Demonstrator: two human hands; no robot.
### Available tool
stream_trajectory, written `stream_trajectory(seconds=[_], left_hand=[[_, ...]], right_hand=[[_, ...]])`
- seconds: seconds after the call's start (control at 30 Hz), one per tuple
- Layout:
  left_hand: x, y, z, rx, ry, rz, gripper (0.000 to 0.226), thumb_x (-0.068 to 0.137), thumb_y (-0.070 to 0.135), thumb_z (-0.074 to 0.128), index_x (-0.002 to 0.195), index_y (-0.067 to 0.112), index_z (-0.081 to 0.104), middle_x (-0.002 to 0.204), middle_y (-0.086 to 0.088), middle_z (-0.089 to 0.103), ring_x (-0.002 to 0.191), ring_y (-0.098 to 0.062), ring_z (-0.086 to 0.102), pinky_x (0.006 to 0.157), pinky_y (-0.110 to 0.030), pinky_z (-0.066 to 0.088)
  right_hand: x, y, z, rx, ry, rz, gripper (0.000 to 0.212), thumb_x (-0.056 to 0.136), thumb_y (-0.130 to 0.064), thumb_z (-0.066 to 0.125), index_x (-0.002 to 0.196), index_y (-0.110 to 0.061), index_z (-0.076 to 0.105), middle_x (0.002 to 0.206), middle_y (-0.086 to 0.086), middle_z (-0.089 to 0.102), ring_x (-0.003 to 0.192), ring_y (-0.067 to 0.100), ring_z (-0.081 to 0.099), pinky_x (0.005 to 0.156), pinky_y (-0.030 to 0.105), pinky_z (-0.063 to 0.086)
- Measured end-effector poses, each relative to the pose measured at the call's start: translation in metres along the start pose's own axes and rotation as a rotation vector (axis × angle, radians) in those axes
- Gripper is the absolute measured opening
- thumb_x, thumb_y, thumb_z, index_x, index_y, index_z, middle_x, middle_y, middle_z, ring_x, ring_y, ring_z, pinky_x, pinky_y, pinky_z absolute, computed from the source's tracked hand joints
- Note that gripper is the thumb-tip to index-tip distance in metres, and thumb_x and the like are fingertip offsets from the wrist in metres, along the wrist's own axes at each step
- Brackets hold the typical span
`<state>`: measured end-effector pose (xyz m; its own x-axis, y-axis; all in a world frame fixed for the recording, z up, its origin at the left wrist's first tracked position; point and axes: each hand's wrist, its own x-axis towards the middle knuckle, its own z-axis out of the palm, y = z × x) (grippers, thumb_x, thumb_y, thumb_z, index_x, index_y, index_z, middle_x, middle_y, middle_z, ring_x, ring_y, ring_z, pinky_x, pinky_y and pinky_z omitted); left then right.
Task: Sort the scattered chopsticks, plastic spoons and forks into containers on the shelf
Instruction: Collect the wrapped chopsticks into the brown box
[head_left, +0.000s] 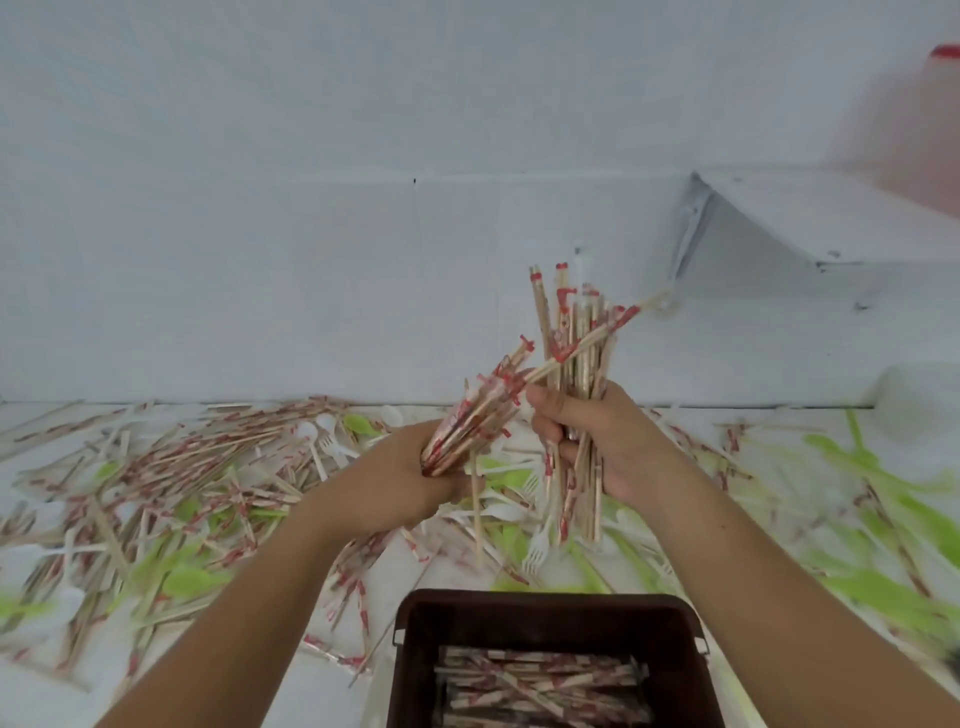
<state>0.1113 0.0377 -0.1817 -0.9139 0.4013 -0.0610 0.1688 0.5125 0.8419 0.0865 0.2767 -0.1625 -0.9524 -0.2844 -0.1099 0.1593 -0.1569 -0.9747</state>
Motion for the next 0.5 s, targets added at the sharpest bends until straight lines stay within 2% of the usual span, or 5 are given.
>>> stream_trajectory(seconds=[0.2,0.23,0.3,0.37,0.5], left_hand=[[-0.043,0.005,0.01,-0.344,-0.288,0.085,0.03,0.072,0.028,0.087,0.066,0.027,0.058,0.058,0.005,0.047,0.05,-0.019,0.039,0.052,-0.025,0.034],[-0.048,0.005,0.011,-0.367,-0.324,0.1,0.026,0.07,0.026,0.085,0.065,0.026,0.06,0.057,0.006,0.048,0.048,-0.018,0.039,0.051,-0.024,0.035],[-0.059,0.004,0.014,-0.357,-0.364,0.096,0.025,0.064,0.026,0.081,0.066,0.013,0.06,0.056,-0.001,0.048,0.046,-0.015,0.041,0.048,-0.021,0.036],[-0.071,0.001,0.014,-0.337,-0.387,0.082,0.046,0.057,0.025,0.075,0.075,-0.01,0.05,0.056,-0.009,0.045,0.046,-0.017,0.041,0.048,-0.019,0.037],[-0.089,-0.011,0.004,-0.413,-0.533,0.085,0.052,0.059,0.026,0.076,0.082,-0.012,0.049,0.056,-0.007,0.044,0.046,-0.015,0.039,0.049,-0.021,0.037]], right_hand=[[-0.072,0.003,-0.014,0.165,0.121,-0.116,0.005,0.08,-0.012,0.073,0.085,-0.011,0.071,0.061,0.01,0.051,0.054,0.017,0.047,0.042,0.023,0.039],[-0.087,0.009,-0.013,0.075,0.129,-0.145,0.002,0.084,-0.01,0.073,0.084,-0.013,0.073,0.062,0.011,0.054,0.056,0.018,0.05,0.045,0.024,0.043],[-0.117,0.028,-0.011,-0.347,0.164,-0.148,0.013,0.092,-0.012,0.073,0.083,-0.021,0.073,0.065,0.008,0.062,0.06,0.018,0.058,0.055,0.031,0.051],[-0.139,0.048,-0.009,-0.765,0.175,-0.046,0.016,0.095,-0.026,0.073,0.079,-0.026,0.072,0.067,0.0,0.069,0.063,0.013,0.066,0.062,0.034,0.054],[-0.164,0.072,0.006,-1.122,-0.018,0.126,0.015,0.094,-0.031,0.071,0.079,-0.031,0.067,0.072,-0.006,0.067,0.065,0.006,0.062,0.063,0.026,0.047]])
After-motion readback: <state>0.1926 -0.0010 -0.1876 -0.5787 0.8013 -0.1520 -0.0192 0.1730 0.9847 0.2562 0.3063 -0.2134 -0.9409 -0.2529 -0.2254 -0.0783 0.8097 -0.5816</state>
